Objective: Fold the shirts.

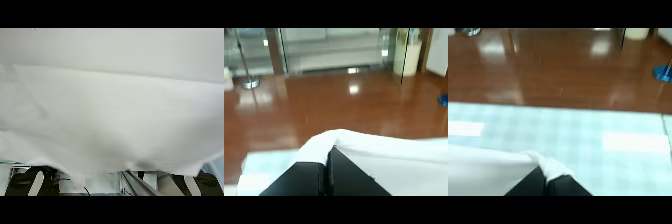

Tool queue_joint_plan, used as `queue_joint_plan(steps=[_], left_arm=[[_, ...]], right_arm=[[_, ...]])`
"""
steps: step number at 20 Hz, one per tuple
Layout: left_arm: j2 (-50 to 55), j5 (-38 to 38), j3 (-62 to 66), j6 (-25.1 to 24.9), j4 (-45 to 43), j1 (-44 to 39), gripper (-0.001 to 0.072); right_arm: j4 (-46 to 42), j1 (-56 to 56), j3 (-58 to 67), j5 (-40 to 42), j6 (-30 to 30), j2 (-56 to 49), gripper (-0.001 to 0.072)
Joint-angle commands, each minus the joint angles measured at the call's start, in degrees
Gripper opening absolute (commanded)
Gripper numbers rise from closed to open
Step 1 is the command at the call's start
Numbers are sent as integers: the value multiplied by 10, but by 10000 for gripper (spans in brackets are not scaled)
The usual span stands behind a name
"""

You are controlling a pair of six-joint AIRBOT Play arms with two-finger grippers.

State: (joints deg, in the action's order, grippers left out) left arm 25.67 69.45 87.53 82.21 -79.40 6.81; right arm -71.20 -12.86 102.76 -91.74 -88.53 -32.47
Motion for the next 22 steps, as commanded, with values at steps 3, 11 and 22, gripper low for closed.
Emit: queue_joint_plan(steps=[3, 11, 22], left_arm=[[73, -19, -173, 25, -17, -25, 20], [407, -276, -237, 17, 142, -25, 21], [778, -185, 7, -20, 293, -26, 21]], right_arm=[[27, 1, -214, 61, 11, -1, 21], [99, 1, -389, 286, 85, -249, 21], [233, 3, -134, 326, 73, -709, 21]])
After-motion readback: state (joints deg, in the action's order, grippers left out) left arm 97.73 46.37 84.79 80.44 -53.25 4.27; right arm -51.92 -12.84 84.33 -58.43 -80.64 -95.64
